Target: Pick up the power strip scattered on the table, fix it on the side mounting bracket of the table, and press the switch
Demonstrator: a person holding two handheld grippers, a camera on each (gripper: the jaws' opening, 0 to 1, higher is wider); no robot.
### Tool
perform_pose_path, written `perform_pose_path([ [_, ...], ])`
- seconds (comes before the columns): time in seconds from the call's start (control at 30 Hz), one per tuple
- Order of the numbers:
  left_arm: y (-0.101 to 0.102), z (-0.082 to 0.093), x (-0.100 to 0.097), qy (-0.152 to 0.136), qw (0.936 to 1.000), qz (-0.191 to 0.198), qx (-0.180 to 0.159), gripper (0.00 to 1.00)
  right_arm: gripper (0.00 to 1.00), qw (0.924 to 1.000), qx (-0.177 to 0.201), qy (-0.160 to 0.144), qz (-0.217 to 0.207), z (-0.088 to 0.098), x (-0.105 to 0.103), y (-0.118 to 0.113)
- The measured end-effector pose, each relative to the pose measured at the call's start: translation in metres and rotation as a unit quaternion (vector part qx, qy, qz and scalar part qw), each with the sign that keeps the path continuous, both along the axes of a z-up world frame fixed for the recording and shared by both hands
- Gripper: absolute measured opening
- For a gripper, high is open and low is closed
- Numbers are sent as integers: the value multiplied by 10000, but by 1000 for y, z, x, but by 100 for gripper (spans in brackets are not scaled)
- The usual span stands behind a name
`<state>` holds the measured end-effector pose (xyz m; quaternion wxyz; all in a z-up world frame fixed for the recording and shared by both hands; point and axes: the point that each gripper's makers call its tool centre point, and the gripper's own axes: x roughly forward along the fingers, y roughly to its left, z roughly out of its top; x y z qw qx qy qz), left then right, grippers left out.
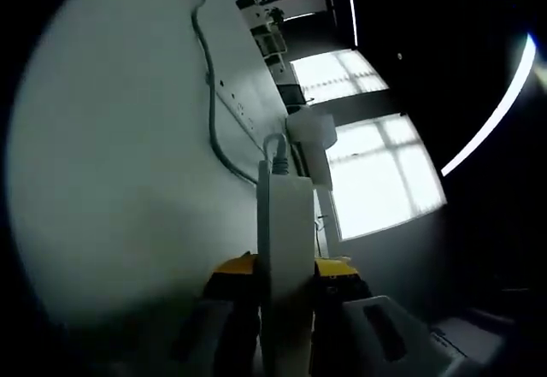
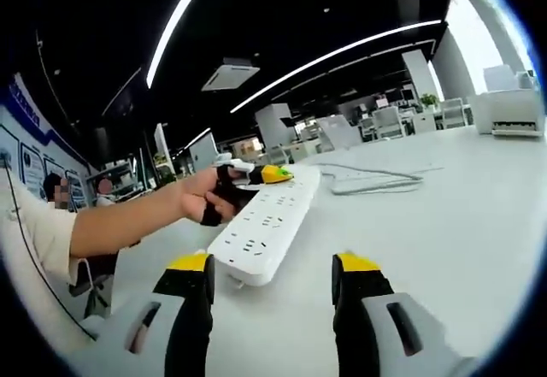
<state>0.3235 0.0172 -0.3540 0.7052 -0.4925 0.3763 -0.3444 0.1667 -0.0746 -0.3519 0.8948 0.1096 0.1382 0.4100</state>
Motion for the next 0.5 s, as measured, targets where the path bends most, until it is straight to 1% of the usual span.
perform_pose_path([
  [0.2,25,6,-16,34,9999,-41,-101,26,51,9999,19,-31,154,1,-6,16],
  [0.33,49,8,-14,66,9998,-69,-169,26,51,9997,-3,-61,256,2,-11,27],
  [0.5,71,10,-24,116,9997,-126,-193,26,51,9993,27,-85,364,4,-14,41],
])
